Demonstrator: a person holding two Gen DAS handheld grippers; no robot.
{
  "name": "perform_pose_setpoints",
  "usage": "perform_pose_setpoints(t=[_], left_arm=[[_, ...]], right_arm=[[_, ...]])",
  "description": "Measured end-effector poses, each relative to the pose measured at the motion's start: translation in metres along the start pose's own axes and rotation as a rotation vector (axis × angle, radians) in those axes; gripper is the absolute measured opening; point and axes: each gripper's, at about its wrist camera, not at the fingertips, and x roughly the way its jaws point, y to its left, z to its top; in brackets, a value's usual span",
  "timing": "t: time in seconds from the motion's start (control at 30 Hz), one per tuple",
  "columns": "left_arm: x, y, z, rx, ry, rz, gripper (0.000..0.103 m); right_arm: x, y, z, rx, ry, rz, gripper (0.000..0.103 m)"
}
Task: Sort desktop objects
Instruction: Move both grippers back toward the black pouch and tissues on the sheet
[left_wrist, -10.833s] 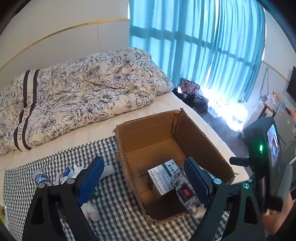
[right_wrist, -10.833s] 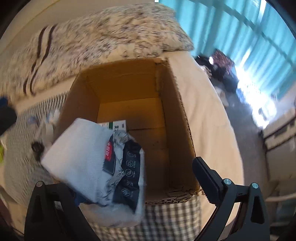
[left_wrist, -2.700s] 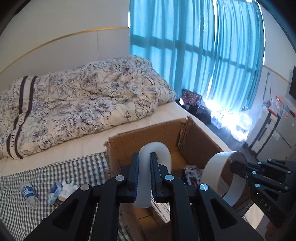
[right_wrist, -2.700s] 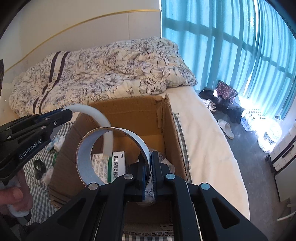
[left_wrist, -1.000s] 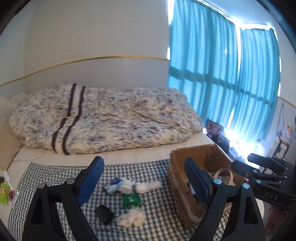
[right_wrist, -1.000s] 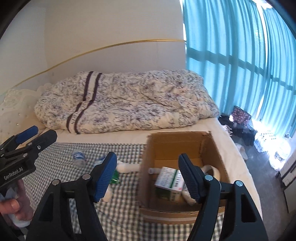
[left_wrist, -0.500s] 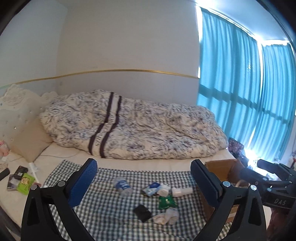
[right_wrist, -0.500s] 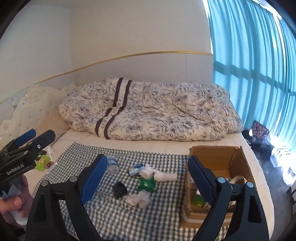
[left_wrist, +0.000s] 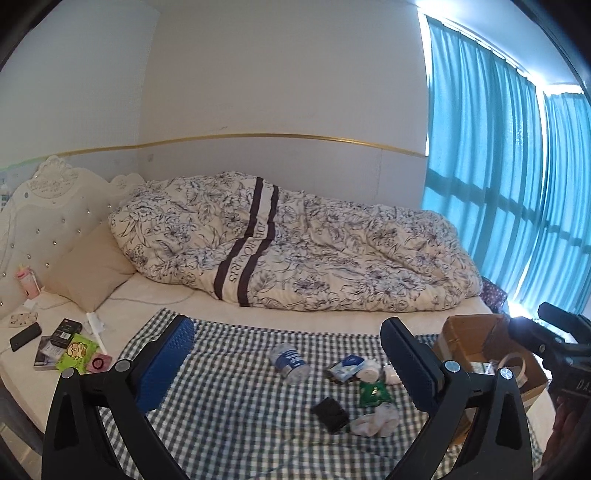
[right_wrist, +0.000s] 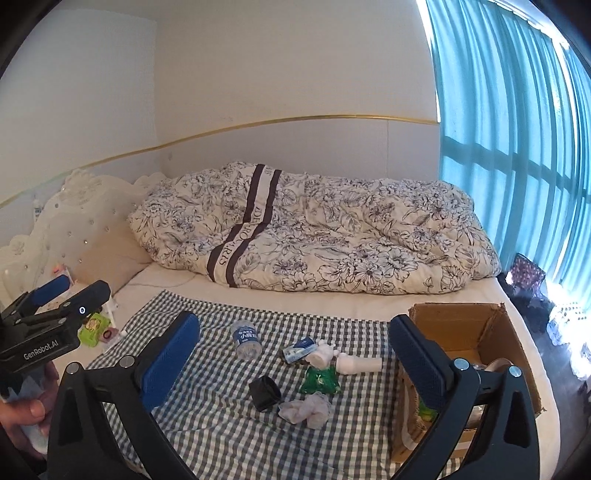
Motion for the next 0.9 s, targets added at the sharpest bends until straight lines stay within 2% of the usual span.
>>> perform_pose_setpoints(t=[0.2, 0.47, 0.6, 0.9], left_arm=[[0.023, 0.009, -0.01, 0.005, 0.043, 0.016, 0.103], [0.064, 0.012, -0.029, 0.017, 0.096, 0.033, 0.103], [0.094, 0.007, -0.045, 0.037, 0.15, 0.033, 0.103], [0.161, -0.011, -0.097, 0.059, 0.303, -0.001, 0.103]], right_arm=[[0.024, 0.004, -0.008, 0.007, 0.03, -0.001, 0.103], [0.073, 0.011, -0.027, -0.054, 0.113, 0.023, 0.103], [0.097, 0.006, -0.042, -0.071, 0.142, 0.002, 0.103], [0.145, -0.007, -0.086, -0.101, 0.246, 0.028, 0.103]])
